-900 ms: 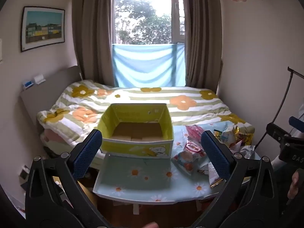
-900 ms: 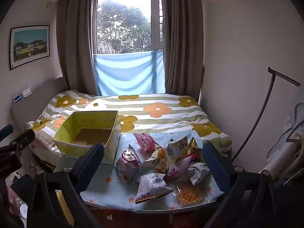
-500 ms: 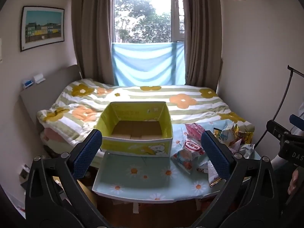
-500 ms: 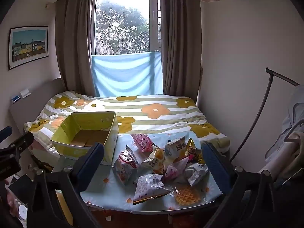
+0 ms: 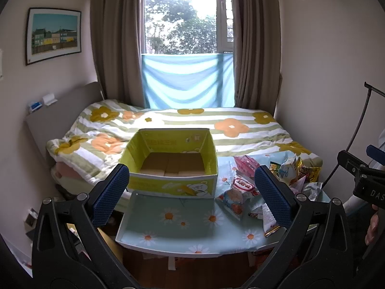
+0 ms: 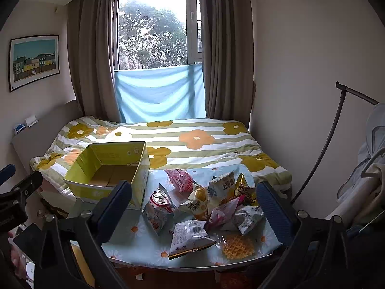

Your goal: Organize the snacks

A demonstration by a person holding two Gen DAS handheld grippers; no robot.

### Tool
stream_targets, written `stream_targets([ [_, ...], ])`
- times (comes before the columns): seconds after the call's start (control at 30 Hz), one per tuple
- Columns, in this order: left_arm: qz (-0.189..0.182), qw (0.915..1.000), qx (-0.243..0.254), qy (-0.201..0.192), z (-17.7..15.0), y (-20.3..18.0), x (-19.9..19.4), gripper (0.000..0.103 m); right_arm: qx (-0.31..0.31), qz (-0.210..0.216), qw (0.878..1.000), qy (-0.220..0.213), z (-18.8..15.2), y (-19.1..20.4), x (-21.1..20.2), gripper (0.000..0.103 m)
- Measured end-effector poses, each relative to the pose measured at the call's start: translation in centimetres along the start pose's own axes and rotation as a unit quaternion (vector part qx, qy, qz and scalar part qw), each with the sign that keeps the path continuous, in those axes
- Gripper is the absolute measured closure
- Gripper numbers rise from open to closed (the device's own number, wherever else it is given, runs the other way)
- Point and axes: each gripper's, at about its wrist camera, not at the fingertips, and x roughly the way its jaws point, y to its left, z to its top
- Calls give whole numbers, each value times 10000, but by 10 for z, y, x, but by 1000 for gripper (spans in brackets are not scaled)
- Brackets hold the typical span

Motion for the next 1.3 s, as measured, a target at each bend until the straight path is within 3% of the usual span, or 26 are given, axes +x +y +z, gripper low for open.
stream_targets([
  [0.97,115,9999,22,10,-3,3,8,0,-51,-33,10000,42,2,2,7,0],
  [1.3,-20,9999,10,104,-1,4,11,0,-73,-57,9999,43,2,5,5,0],
])
